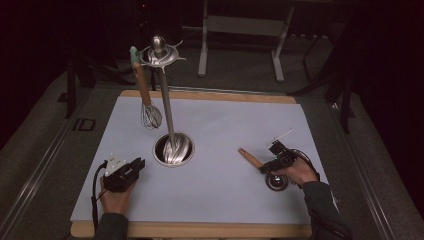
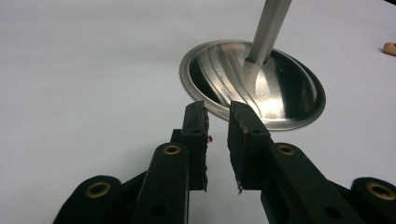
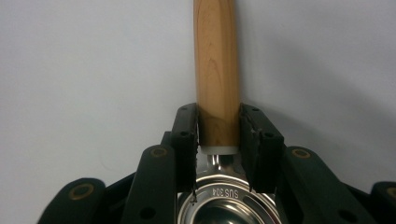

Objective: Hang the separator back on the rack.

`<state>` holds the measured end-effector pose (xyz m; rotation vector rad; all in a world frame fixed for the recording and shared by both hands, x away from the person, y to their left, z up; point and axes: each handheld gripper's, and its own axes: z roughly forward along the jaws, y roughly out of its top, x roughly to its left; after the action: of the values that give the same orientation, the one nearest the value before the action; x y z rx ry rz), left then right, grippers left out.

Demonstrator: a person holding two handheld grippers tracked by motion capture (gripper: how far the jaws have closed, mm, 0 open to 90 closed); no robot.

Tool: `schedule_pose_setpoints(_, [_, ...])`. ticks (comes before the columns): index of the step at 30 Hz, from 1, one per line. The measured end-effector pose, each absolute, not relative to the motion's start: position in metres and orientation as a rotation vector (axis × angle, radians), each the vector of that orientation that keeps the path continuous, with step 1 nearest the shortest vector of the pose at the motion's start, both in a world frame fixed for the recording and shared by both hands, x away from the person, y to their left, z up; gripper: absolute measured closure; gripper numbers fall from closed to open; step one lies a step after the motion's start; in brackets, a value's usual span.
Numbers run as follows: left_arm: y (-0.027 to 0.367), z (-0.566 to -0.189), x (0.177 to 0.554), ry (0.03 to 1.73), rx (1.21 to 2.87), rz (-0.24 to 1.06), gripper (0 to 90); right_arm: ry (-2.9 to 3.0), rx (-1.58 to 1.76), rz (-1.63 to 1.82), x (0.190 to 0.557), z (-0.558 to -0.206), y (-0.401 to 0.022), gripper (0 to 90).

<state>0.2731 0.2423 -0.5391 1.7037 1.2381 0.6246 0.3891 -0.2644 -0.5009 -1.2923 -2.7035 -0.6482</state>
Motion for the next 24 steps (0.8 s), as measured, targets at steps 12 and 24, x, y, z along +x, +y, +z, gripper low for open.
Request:
schedule_pose_setpoints(12, [0.242, -0.539, 0.273, 1.24, 1.711, 0.629, 76.6, -2.708, -1.247, -0.587, 0.393, -0.502, -0.252, 68.1])
schedule_pose_setpoints(24, [0.242, -0.539, 0.273, 1.238, 1.709, 0.631, 76.6, -2.806, -1.257, -0.468, 0.39, -0.497, -0.234, 70.8])
